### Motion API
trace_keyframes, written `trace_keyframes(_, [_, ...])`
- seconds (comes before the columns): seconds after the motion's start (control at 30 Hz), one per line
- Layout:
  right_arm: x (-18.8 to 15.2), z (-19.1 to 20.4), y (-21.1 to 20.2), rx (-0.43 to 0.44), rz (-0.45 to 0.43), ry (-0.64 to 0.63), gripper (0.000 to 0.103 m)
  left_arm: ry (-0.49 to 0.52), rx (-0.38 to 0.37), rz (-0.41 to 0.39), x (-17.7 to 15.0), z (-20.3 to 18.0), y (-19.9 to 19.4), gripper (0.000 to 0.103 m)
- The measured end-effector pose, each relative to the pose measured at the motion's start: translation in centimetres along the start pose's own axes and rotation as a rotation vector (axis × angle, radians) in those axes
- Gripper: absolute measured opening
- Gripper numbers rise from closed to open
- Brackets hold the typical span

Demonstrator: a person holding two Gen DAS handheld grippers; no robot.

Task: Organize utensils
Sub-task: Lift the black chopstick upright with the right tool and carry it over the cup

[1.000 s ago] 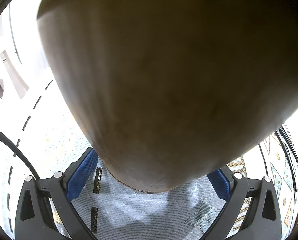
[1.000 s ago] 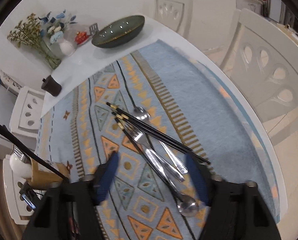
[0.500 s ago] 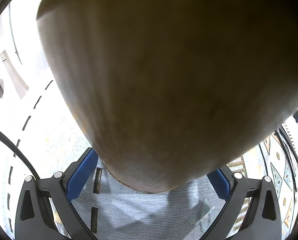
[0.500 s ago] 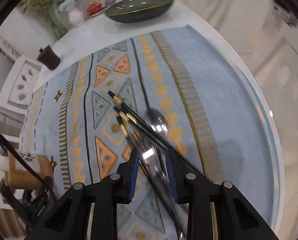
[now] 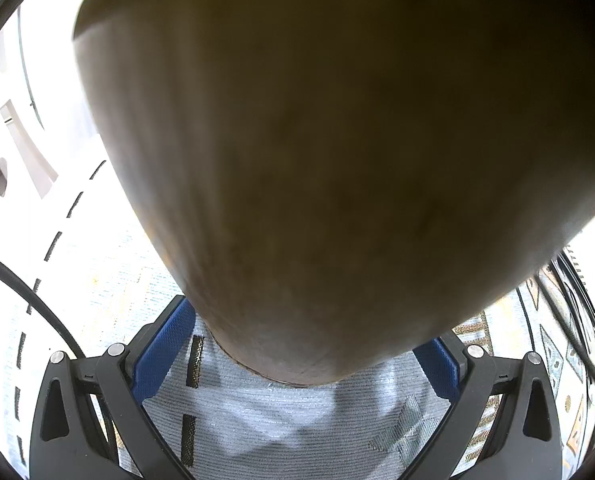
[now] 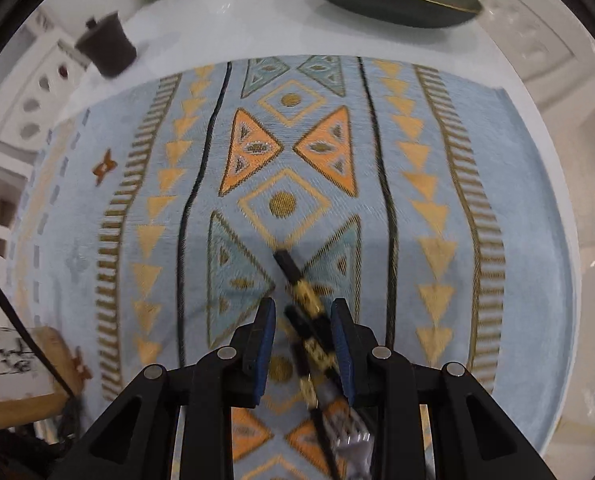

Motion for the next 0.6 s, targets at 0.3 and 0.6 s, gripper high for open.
trace_keyframes(0.3, [-0.2,-0.4,-1.2,-0.039,-0.112,-0.026,0.008,0.0,0.0,0.0,0.0,0.0,0.0,0.102])
trace_keyframes(0.6, [-6.0,-3.8,-12.0,0.054,-0.375,0.06,0.007,0.0,0.0,0.0,0.0,0.0,0.0,0.102])
Point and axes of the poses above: each gripper's, at about its wrist camera, not at the fingertips, and y roughly the way its jaws point, z to its left, x to its top, the point moved 6 cm from there along y, roughly the way its jaws point, and after that the axes turned 12 degrees about z, right-handed, at the moved point
